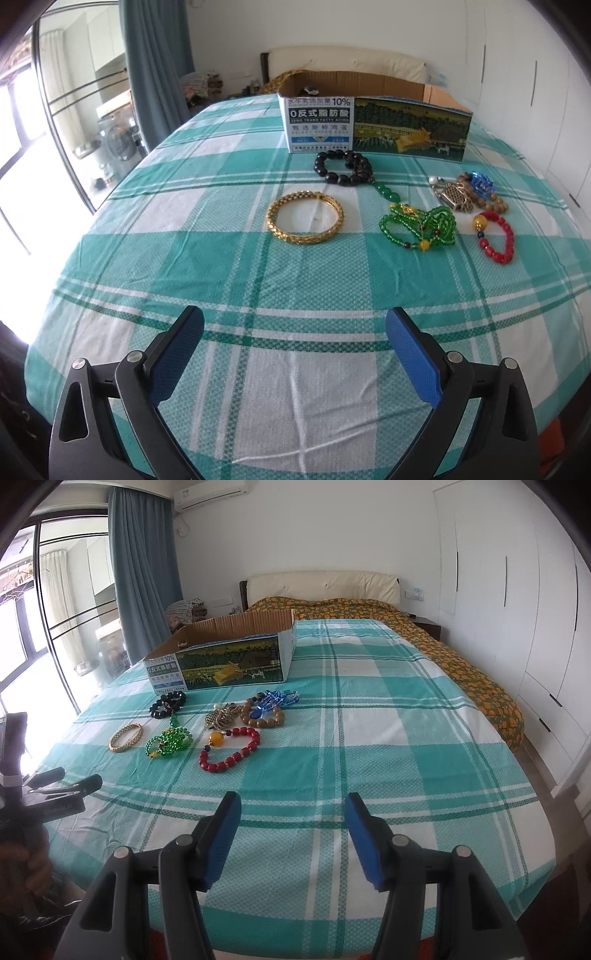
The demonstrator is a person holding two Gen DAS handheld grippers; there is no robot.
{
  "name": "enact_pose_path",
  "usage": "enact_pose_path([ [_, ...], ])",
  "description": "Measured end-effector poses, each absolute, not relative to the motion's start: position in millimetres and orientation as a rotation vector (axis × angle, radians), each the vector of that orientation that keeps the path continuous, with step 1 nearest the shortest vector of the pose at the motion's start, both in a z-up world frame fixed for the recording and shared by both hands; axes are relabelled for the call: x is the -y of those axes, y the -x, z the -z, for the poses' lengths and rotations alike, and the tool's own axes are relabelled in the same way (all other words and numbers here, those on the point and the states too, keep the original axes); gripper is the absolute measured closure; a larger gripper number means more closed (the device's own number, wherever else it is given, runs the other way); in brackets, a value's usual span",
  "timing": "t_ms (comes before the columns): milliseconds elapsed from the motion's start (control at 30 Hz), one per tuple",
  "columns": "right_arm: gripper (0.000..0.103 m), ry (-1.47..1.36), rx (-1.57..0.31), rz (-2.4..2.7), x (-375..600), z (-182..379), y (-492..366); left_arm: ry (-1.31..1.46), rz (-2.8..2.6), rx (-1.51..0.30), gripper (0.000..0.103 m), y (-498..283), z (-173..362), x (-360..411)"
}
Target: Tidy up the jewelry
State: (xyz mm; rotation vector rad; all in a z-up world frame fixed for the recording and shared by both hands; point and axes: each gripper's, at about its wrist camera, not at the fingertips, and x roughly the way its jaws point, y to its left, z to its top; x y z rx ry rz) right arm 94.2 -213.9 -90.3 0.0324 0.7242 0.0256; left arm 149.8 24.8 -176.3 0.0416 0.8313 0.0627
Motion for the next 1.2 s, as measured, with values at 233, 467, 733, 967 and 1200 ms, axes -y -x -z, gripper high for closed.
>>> enact_pose_path([
  [233, 0.044, -0.029, -0.696, -0.032, 210, 90, -88, -0.008, -0.038, -0.865, 0.004, -144, 188, -24],
  [467, 0.039, -0.011, -0.735, -0.025, 208, 108, -93, 0.021, -0.031, -0.874, 0.003, -143, 194, -24],
  [733, 0.039, 0.011, -0.818, 0.006, 210, 141, -99, 0.027, -0.047, -0.842, 0.0, -139, 196, -24],
  [967, 0.036, 0.033, -0.815, 0.011, 207, 143, -99, 0.031, -0.055, -0.828, 0.0, -138, 196, -23],
  [1200, 0.033, 0.046, -0.803, 0.012, 205, 144, -98, 0.033, -0.056, -0.816, 0.0, -138, 196, -23],
])
